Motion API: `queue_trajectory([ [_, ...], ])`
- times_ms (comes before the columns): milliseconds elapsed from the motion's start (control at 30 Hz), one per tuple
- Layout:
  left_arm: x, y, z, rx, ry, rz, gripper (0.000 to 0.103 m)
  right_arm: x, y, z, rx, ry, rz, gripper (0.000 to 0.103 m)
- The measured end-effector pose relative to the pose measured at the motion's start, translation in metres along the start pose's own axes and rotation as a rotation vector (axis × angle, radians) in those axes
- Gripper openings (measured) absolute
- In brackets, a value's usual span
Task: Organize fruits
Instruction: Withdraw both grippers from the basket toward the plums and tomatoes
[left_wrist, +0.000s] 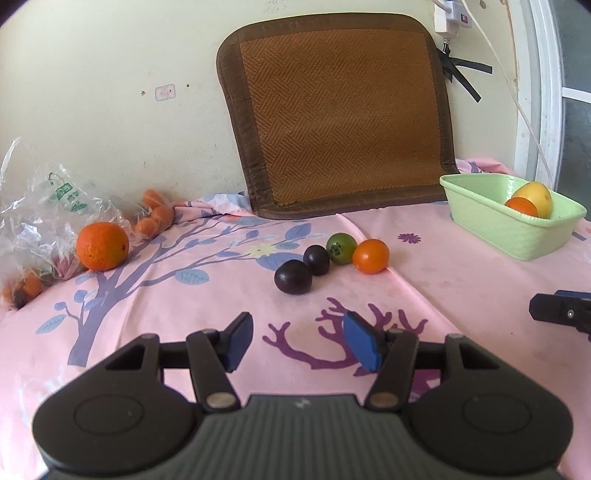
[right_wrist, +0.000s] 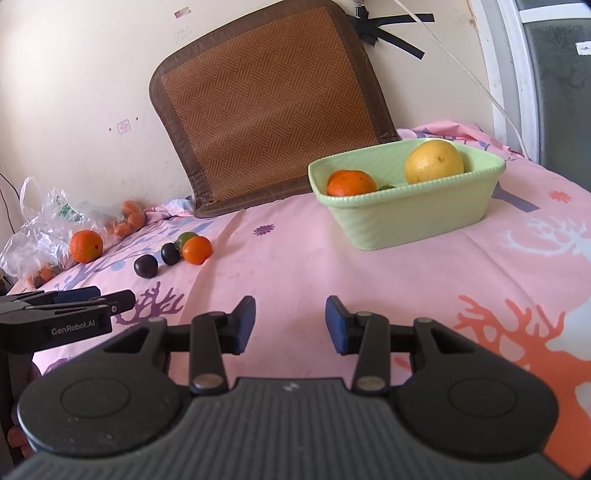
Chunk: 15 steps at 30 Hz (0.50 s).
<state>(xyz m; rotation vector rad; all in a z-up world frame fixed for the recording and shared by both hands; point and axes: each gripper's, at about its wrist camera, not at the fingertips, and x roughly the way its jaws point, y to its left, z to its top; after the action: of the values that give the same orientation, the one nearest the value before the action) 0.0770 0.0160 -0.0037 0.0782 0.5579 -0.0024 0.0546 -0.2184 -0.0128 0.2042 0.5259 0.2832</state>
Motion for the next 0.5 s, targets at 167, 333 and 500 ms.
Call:
queue_trajectory([
  [167,0.0011,0.0013,-0.0002,-0.009,0.008,-0.004,0.056,0.0000,0.0004,-0.0002,-0.001,0.000,0.001,0.045],
  [333,0.0013,0.0017,-0.0003,-0.011,0.009,-0.005,0.056,0.0004,0.0003,-0.0005,-0.005,0.002,0.004,0.045],
  [500,0.0013,0.0014,-0.0007,-0.013,0.009,-0.008,0.056,0.0007,0.0000,-0.0007,-0.011,0.004,0.011,0.045],
])
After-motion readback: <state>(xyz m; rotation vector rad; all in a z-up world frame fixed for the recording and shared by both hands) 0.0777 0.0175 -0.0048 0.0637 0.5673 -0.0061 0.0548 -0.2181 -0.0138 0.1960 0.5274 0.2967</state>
